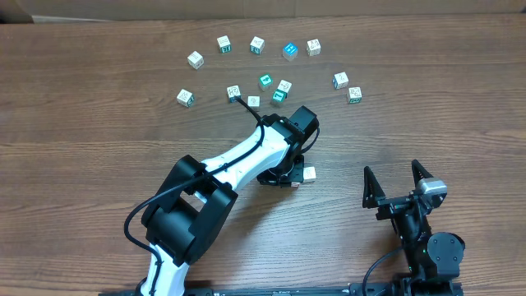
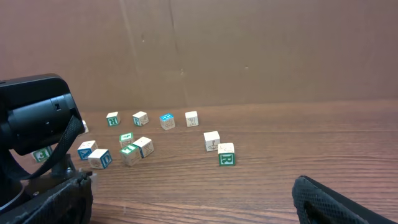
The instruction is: Form a horizontal line
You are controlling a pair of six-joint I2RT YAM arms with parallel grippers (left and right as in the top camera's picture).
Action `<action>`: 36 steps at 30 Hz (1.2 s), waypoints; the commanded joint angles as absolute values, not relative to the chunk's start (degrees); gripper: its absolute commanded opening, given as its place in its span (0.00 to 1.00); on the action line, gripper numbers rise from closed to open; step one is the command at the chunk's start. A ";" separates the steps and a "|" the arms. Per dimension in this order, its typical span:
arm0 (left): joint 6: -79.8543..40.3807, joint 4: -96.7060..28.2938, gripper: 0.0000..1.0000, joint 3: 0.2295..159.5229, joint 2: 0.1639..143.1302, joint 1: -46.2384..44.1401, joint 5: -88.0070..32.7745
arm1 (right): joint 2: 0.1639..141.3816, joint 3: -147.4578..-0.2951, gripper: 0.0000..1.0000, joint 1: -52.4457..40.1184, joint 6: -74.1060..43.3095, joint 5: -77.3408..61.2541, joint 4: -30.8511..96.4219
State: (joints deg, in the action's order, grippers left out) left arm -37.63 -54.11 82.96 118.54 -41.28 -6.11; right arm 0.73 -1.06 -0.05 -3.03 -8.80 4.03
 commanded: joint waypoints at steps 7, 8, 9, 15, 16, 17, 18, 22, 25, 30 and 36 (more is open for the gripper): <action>-42.04 -55.05 0.05 82.48 118.78 -41.71 -8.88 | 0.19 -0.45 1.00 -0.36 -3.36 -9.10 3.75; -42.04 -54.89 0.04 82.48 118.76 -41.71 -8.88 | 0.19 -0.45 1.00 -0.36 -3.36 -9.10 3.77; -42.02 -54.76 0.04 82.48 118.76 -41.71 -8.86 | 0.19 -0.45 1.00 -0.36 -3.36 -9.10 3.77; -42.04 -54.35 0.04 82.48 118.78 -41.71 -9.96 | 0.19 -0.45 1.00 -0.36 -3.36 -9.10 3.77; -42.04 -54.26 0.04 82.48 118.76 -41.71 -10.17 | 0.19 -0.45 1.00 -0.36 -3.36 -9.10 3.77; -42.04 -54.13 0.04 82.48 118.78 -41.71 -10.17 | 0.19 -0.45 1.00 -0.36 -3.36 -9.10 3.75; -42.04 -54.04 0.04 82.48 118.78 -41.71 -10.17 | 0.19 -0.45 1.00 -0.36 -3.36 -9.10 3.77; -42.02 -53.54 0.04 82.48 118.78 -41.71 -10.13 | 0.19 -0.45 1.00 -0.36 -3.36 -9.10 3.77; -42.02 -53.25 0.04 82.48 118.76 -41.71 -10.07 | 0.19 -0.45 1.00 -0.36 -3.36 -9.10 3.77; -42.02 -52.88 0.04 82.48 118.78 -41.71 -9.93 | 0.19 -0.45 1.00 -0.36 -3.38 -9.10 3.75; -41.98 -52.84 0.04 82.48 118.76 -41.71 -9.45 | 0.19 -0.45 1.00 -0.36 -3.36 -9.10 3.75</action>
